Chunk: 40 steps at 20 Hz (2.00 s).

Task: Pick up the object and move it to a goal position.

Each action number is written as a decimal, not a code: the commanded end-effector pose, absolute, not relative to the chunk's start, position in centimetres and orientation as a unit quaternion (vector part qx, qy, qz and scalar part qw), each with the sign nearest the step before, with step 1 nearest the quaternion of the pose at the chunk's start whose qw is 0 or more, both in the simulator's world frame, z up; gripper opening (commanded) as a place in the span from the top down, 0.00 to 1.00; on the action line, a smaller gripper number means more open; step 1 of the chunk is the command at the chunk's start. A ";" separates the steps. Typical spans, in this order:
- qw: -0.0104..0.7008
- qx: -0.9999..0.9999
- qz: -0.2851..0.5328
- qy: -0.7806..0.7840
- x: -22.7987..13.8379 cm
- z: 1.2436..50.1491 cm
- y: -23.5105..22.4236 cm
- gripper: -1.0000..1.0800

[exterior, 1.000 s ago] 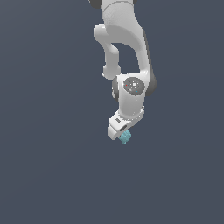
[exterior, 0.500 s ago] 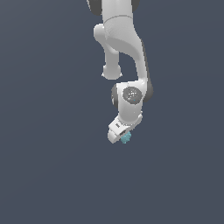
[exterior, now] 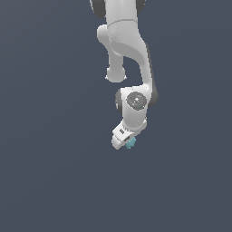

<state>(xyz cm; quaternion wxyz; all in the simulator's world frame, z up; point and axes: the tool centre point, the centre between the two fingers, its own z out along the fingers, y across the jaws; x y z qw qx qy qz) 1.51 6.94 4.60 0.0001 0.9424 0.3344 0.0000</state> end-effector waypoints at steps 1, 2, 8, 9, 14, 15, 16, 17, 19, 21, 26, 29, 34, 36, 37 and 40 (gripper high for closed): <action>0.000 0.942 0.000 0.334 1.5 4.5 7.0 1.00; 0.000 0.942 0.000 0.334 1.5 4.5 7.0 1.00; 0.000 0.942 0.000 0.334 1.5 4.8 6.8 1.00; 0.000 0.942 0.000 0.334 1.4 4.9 6.7 1.00; 0.000 0.942 0.000 0.334 1.0 6.4 5.6 1.00; 0.000 0.942 0.000 0.334 0.8 6.8 5.3 1.00; 0.000 0.942 0.000 0.334 0.7 7.3 4.9 1.00; 0.000 0.942 0.000 0.334 0.5 7.8 4.6 1.00; 0.000 0.942 0.000 0.334 0.2 9.1 3.7 1.00; 0.000 0.942 0.000 0.335 -0.3 10.5 2.6 1.00; 0.000 0.942 0.000 0.335 -1.6 15.0 -0.6 1.00; 0.000 0.942 0.000 0.335 -2.5 18.0 -2.8 1.00; -0.001 0.942 0.001 0.335 -3.9 23.1 -6.5 1.00; -0.001 0.942 0.001 0.335 -4.4 25.1 -7.9 1.00; -0.001 0.942 0.001 0.335 -4.7 26.1 -8.6 1.00; -0.001 0.942 0.001 0.335 -5.4 28.9 -10.6 1.00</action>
